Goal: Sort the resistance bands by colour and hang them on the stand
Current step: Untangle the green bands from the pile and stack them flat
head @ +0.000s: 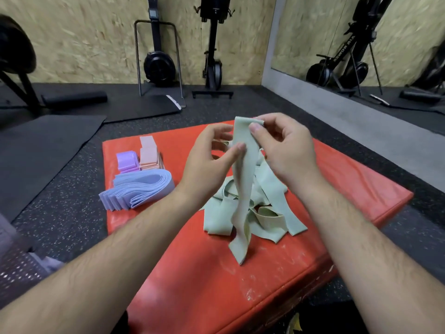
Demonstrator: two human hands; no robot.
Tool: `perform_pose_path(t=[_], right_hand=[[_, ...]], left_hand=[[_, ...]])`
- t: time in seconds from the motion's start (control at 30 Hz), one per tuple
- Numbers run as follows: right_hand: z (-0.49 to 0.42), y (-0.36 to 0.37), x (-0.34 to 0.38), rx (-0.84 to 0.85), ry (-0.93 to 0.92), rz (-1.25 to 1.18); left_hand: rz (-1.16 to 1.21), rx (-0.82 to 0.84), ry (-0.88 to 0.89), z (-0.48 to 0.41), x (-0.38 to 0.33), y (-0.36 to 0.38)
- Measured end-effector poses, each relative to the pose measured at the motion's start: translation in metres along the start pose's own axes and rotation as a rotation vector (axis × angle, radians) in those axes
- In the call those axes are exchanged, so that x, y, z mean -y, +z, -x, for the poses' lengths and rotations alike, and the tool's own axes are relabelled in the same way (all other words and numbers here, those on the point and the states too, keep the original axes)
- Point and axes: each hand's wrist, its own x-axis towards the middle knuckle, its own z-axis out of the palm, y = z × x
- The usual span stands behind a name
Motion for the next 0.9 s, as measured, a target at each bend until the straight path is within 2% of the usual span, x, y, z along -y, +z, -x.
perform_pose_path(t=[0.07,0.1,0.2,0.23,0.3,0.43,0.57,0.63,0.8,0.9], right_hand=[[0.005,0.006,0.001,0.030,0.005,0.007],[0.008,0.009,0.003,0.040,0.014,-0.006],[0.013,0.014,0.005,0.125,0.009,-0.028],[0.014,0.015,0.006,0.184,0.009,-0.030],[0.015,0.018,0.003,0.259,0.037,-0.083],[0.009,0.026,-0.005,0.172,0.102,-0.103],[0.016,0.036,-0.013,0.519,0.246,-0.114],[0.021,0.040,-0.017,0.552,0.258,-0.051],[0.025,0.046,-0.015,0.543,0.258,-0.080],[0.027,0.042,-0.012,0.643,0.288,-0.044]], left_hand=[[-0.050,-0.079,-0.003,-0.001,-0.003,-0.001],[0.008,-0.072,-0.061,-0.001,-0.006,-0.001],[0.420,0.082,-0.390,-0.006,-0.017,-0.007],[0.485,0.136,-0.438,-0.007,-0.017,-0.011],[0.435,0.174,-0.384,-0.007,-0.012,-0.019],[0.270,0.082,-0.292,-0.004,-0.003,-0.032],[0.198,0.058,-0.286,0.000,-0.003,-0.041],[0.120,0.046,-0.266,0.003,-0.002,-0.047],[-0.116,0.051,-0.176,0.010,-0.004,-0.058],[-0.151,0.019,-0.174,0.012,-0.002,-0.066]])
